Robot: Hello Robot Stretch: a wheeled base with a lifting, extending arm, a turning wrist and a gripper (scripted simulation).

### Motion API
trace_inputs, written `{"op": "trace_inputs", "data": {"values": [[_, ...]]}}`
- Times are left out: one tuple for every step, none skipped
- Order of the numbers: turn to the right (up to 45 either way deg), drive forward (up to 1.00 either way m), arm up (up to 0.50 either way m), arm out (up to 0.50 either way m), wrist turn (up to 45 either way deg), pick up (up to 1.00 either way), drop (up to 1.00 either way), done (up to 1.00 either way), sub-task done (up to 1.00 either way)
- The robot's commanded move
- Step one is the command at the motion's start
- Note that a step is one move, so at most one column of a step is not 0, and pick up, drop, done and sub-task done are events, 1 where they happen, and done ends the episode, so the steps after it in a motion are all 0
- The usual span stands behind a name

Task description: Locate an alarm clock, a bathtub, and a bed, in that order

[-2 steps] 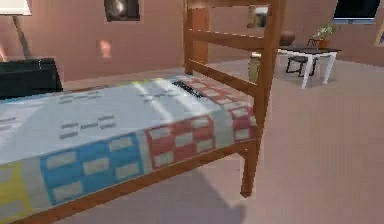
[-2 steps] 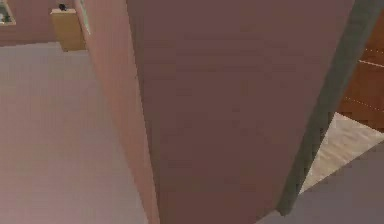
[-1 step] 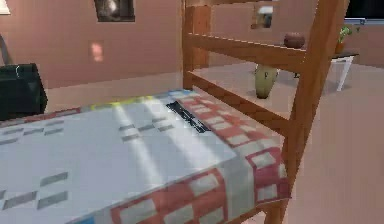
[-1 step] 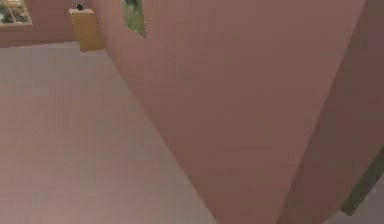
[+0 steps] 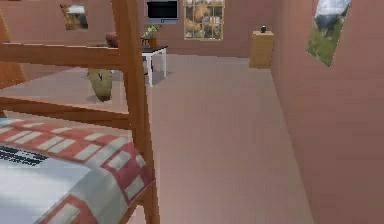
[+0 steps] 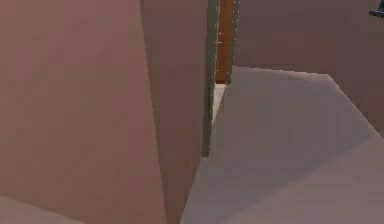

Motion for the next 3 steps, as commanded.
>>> {"op": "trace_inputs", "data": {"values": [[21.0,0.00,0.00,0.00,0.0,0.00,0.00,0.00,0.00],[0.0,0.90,0.00,0.00,0.0,0.00,0.00,0.00,0.00],[-45.0,0.00,0.00,0.00,0.0,0.00,0.00,0.00,0.00]]}}
